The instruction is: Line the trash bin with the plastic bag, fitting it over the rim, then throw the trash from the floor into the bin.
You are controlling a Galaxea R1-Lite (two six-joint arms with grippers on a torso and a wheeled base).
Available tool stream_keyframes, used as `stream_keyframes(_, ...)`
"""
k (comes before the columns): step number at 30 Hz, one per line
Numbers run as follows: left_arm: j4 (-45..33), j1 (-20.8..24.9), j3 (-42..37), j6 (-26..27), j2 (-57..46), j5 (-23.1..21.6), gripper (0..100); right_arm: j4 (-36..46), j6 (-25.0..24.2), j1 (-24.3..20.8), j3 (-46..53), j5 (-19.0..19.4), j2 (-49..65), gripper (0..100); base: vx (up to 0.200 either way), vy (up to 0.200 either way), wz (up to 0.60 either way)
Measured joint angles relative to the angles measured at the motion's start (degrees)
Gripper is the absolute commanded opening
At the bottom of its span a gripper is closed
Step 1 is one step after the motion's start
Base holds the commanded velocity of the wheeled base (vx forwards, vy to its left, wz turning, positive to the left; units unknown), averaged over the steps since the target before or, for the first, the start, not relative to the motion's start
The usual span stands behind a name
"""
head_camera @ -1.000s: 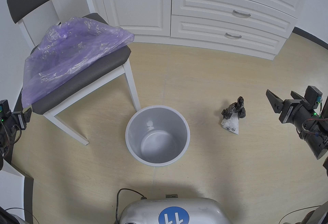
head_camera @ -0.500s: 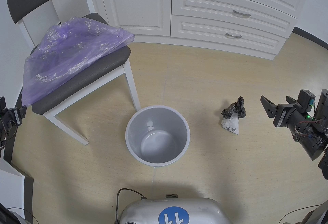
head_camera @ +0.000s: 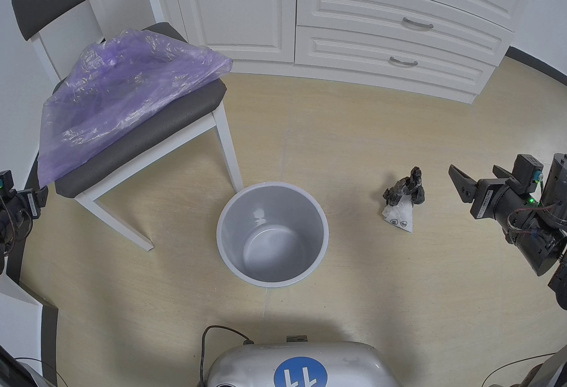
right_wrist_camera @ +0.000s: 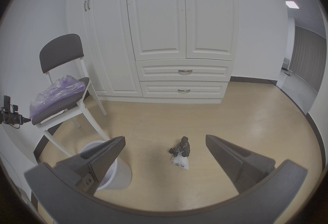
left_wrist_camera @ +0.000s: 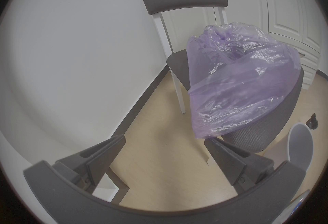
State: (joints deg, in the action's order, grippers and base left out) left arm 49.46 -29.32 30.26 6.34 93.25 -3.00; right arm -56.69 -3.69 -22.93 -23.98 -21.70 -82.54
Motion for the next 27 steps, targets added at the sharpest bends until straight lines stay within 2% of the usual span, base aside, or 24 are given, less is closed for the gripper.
stream_keyframes(7,2.02,0.07,0.17,-0.49,0.13,0.07,100,0.00,0.00,-0.05,0.00,0.00,-0.12,100,0.000,0.000,0.00)
stream_keyframes(20,4.77,0.60,1.94,-5.58,0.06,0.33,100,0.02,0.15,-0.63,0.33,0.00,-0.06,100,0.000,0.000,0.00)
stream_keyframes(27,4.86,0.74,5.00,-11.34,-0.24,0.60,100,0.00,0.20,-0.79,0.34,0.00,-0.06,100,0.000,0.000,0.00)
